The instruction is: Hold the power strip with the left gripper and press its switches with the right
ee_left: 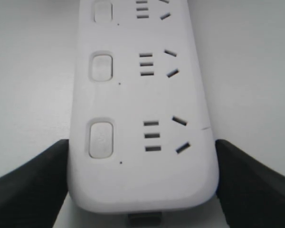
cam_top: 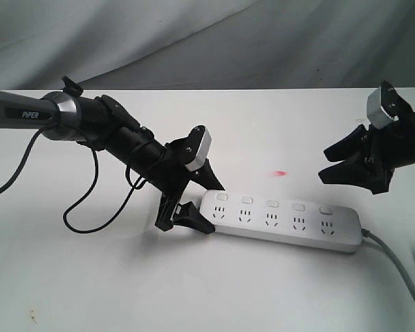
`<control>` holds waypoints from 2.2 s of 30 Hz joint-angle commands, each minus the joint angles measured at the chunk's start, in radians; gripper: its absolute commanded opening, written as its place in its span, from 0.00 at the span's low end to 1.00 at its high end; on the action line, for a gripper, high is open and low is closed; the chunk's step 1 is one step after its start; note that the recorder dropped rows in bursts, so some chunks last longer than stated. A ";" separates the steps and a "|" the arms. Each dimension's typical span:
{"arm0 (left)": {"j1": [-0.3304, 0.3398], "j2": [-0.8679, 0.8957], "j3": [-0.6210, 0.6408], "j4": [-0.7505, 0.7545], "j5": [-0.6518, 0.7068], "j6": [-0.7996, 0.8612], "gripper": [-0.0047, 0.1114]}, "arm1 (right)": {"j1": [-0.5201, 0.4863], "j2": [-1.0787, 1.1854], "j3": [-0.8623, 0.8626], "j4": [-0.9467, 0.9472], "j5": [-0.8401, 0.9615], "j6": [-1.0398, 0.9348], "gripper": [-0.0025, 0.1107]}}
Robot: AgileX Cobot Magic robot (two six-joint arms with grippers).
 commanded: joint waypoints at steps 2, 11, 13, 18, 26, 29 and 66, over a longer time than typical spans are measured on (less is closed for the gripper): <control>-0.003 0.000 -0.003 -0.004 0.007 0.007 0.32 | -0.009 -0.003 -0.004 -0.023 0.014 -0.009 0.53; -0.003 0.000 -0.003 -0.004 0.007 0.007 0.32 | -0.009 -0.003 0.006 -0.031 -0.029 0.008 0.53; -0.003 0.000 -0.003 -0.004 0.007 0.007 0.32 | -0.009 -0.003 0.017 -0.031 -0.040 0.008 0.53; -0.003 0.000 -0.003 -0.004 0.007 0.007 0.32 | -0.009 0.014 0.029 -0.024 -0.050 0.002 0.53; -0.003 0.000 -0.003 -0.004 0.007 0.007 0.32 | -0.009 0.085 0.031 -0.032 -0.037 0.002 0.53; -0.003 0.000 -0.003 -0.004 0.007 0.007 0.32 | -0.009 0.087 0.031 -0.042 -0.042 0.002 0.53; -0.003 0.000 -0.003 -0.004 0.007 0.007 0.32 | -0.007 0.151 0.057 -0.120 -0.142 0.041 0.53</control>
